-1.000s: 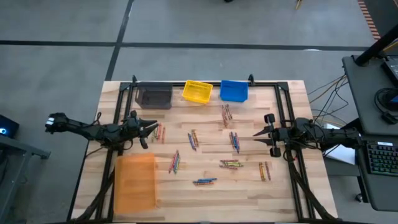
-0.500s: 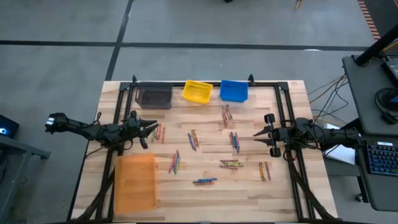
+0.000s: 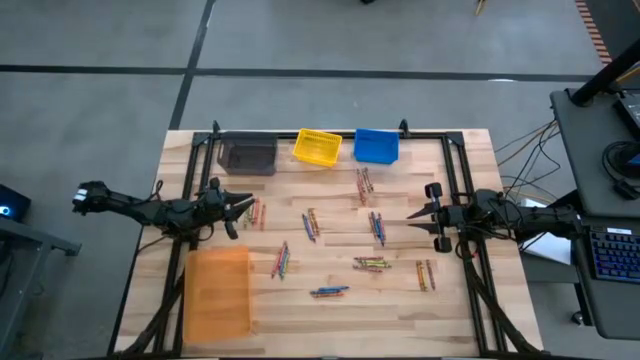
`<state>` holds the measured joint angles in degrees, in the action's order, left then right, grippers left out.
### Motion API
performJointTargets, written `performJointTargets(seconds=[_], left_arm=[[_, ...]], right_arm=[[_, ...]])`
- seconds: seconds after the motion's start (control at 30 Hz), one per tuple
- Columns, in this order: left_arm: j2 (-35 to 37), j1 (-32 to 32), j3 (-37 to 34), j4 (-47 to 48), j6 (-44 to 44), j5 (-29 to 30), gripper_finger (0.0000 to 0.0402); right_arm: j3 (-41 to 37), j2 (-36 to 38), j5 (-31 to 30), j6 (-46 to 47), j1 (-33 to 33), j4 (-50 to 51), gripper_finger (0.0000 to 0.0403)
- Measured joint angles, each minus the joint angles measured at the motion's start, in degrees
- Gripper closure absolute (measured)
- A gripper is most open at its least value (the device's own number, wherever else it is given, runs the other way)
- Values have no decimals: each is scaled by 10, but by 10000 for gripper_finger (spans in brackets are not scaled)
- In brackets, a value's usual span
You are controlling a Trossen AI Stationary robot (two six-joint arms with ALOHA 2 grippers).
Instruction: Sort crayons
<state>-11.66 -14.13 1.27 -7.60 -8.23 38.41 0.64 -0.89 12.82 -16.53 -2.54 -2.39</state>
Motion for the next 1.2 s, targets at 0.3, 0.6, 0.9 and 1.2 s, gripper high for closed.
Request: performJointTargets(seconds=[0.3, 0.6, 0.9, 1.2], left_arm=[[0, 0, 0, 0, 0, 0, 327], [-1, 0, 0, -76, -223, -14, 327], [-6, 0, 0, -198, -146, 3, 327], [-38, 1, 0, -298, -206, 51, 327]], right_arm=[[0, 0, 0, 0, 0, -1, 335], [0, 0, 1, 0, 0, -7, 335], [0, -2, -45, 307, -1, -13, 335], [0, -14, -145, 413, -1, -73, 335]])
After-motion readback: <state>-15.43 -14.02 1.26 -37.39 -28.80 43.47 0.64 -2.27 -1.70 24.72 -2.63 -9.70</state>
